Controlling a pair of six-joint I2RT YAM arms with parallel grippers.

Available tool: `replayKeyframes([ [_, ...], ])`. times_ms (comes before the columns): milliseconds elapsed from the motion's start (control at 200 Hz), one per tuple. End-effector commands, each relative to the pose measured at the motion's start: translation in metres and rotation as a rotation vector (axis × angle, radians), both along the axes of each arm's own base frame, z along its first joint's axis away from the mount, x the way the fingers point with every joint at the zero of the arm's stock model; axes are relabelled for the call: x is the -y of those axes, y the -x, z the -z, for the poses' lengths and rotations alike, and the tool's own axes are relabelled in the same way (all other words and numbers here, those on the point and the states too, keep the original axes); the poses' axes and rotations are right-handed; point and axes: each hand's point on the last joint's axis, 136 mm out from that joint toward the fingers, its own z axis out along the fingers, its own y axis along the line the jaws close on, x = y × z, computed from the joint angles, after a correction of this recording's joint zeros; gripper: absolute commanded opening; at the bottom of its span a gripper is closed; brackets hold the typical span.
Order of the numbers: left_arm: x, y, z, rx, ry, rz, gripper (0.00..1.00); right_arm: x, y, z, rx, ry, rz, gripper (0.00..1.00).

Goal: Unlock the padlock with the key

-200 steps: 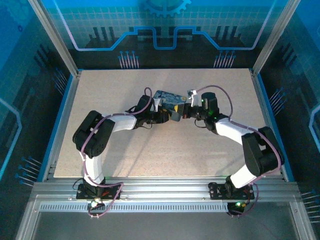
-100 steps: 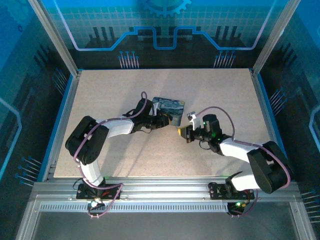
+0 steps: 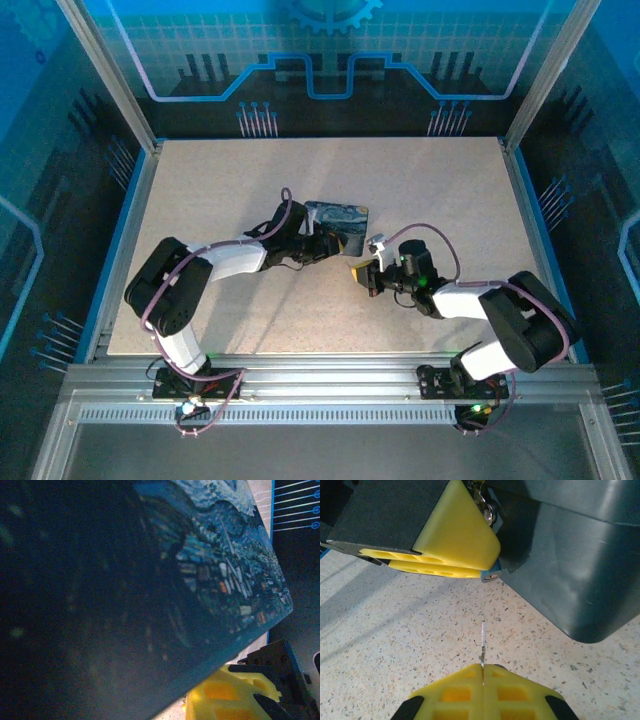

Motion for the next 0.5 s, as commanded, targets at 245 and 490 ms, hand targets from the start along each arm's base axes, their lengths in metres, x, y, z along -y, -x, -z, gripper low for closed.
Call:
replayKeyframes([
  [245, 0.005, 0.009, -0.018, 0.008, 0.036, 0.025, 0.10, -0.011, -0.012, -0.013, 0.092, -0.014, -0.020, 0.00],
  [490, 0.005, 0.010, -0.017, 0.005, 0.033, 0.027, 0.10, -0.012, -0.019, -0.017, 0.109, -0.015, -0.005, 0.00],
])
